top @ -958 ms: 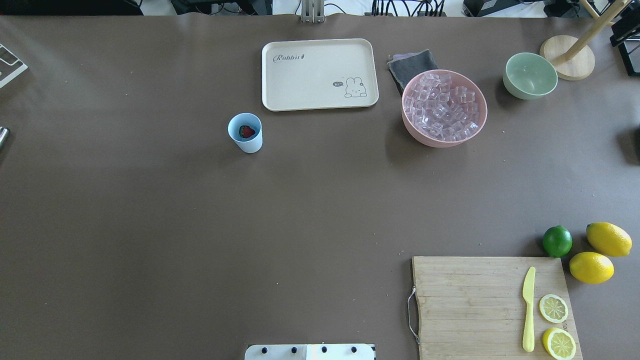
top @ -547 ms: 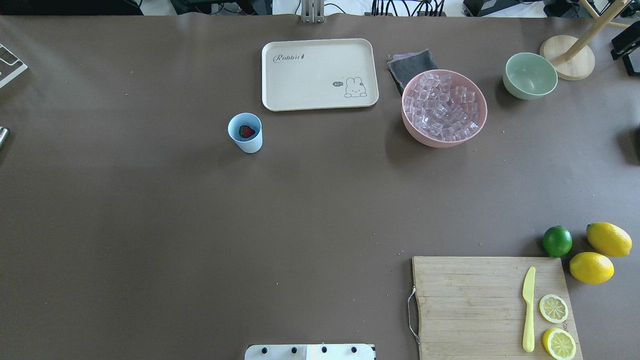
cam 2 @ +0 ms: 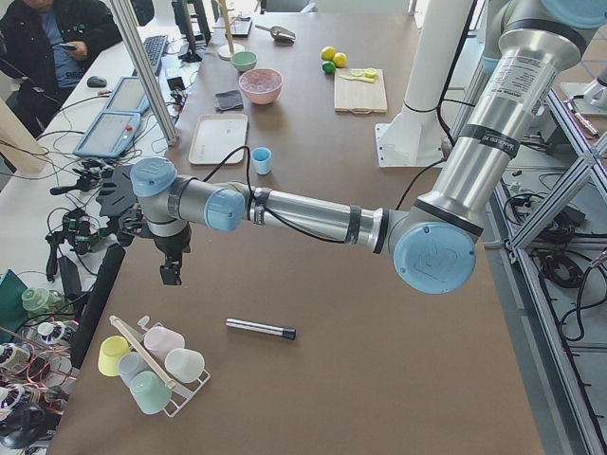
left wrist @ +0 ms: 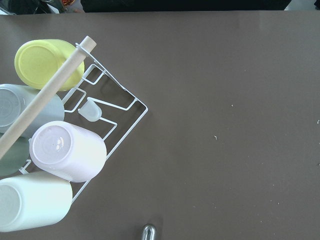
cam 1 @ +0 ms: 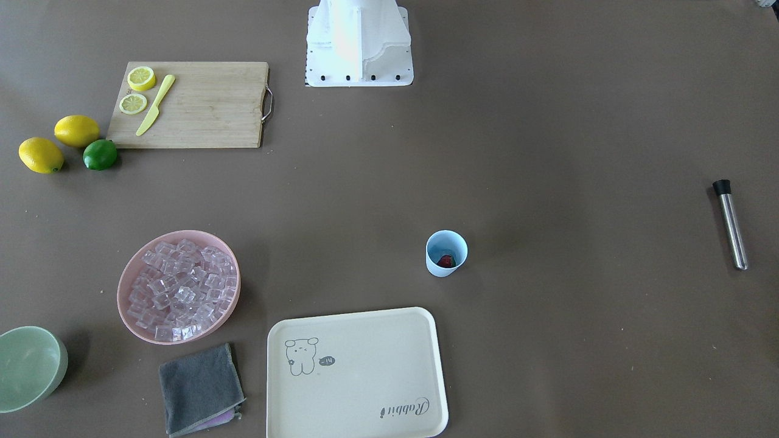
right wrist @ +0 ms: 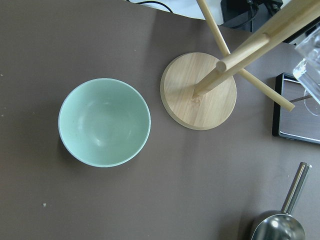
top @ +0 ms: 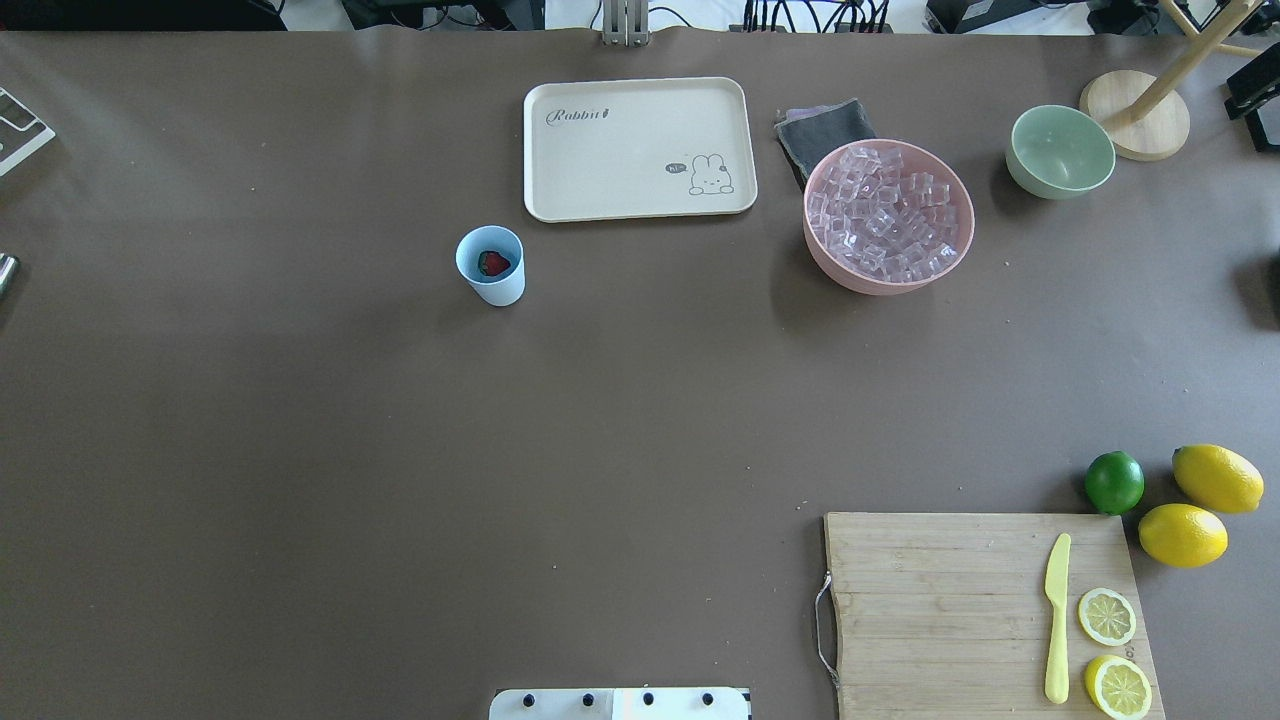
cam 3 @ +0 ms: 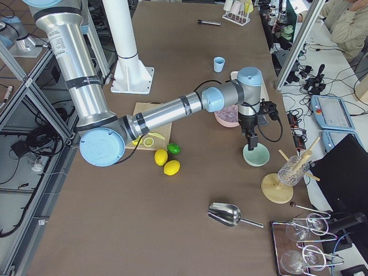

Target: Mash ice and strawberries in cup

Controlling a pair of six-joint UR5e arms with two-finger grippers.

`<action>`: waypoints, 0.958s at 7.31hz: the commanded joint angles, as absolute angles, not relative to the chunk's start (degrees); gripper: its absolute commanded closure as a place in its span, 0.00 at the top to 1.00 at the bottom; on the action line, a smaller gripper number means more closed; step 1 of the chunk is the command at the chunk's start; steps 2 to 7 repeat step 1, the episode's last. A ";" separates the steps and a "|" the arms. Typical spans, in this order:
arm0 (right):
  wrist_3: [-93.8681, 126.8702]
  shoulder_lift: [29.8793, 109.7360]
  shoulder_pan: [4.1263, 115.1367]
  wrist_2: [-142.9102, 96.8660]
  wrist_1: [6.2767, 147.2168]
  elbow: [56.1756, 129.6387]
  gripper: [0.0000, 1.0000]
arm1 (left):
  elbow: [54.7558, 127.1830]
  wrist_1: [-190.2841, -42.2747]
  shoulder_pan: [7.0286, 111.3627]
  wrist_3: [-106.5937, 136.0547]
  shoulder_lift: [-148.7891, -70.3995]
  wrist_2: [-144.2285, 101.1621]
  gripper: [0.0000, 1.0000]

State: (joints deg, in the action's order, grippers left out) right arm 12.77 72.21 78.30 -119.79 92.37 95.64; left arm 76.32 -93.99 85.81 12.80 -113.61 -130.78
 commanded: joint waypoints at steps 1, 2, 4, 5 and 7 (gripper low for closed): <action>12.83 72.42 78.40 -119.88 92.37 95.80 0.99 | 76.38 -94.31 85.61 12.83 -113.73 -130.87 0.98; 12.83 72.42 78.40 -119.88 92.37 95.80 0.99 | 76.38 -94.31 85.61 12.83 -113.73 -130.87 0.98; 12.83 72.42 78.40 -119.88 92.37 95.80 0.99 | 76.38 -94.31 85.61 12.83 -113.73 -130.87 0.98; 12.83 72.42 78.40 -119.88 92.37 95.80 0.99 | 76.38 -94.31 85.61 12.83 -113.73 -130.87 0.98; 12.83 72.42 78.40 -119.88 92.37 95.80 0.99 | 76.38 -94.31 85.61 12.83 -113.73 -130.87 0.98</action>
